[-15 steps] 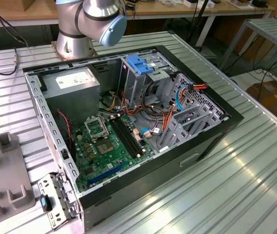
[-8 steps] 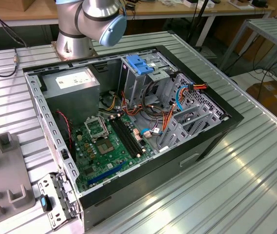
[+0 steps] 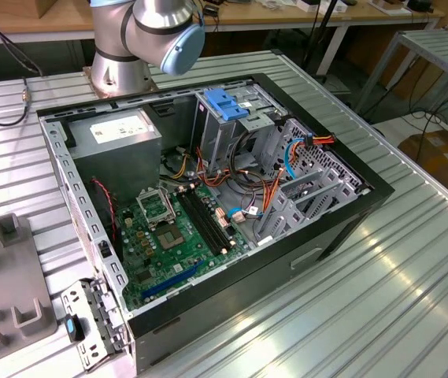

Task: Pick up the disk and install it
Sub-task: 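Pick up the disk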

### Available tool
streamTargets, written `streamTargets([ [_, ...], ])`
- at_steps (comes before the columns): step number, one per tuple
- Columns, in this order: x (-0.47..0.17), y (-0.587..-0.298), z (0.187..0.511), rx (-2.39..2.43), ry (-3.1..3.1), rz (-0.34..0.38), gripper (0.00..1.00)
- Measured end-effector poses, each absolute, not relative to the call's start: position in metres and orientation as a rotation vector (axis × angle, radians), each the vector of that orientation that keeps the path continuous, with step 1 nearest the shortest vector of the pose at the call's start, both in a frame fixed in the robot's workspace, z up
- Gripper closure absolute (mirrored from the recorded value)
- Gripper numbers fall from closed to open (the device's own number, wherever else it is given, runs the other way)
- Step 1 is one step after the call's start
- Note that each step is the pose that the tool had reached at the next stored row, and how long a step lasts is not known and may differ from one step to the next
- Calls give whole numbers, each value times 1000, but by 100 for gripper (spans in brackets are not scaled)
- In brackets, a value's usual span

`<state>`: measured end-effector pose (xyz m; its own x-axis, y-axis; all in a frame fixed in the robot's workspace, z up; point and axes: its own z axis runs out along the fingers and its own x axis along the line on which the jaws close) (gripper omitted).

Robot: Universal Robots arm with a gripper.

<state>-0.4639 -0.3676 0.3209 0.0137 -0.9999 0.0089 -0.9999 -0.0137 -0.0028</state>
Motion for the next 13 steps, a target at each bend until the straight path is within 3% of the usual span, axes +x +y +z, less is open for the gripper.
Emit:
streamTargets([
  [13, -464, -368, 312, 2224, -2212, 12, 55],
])
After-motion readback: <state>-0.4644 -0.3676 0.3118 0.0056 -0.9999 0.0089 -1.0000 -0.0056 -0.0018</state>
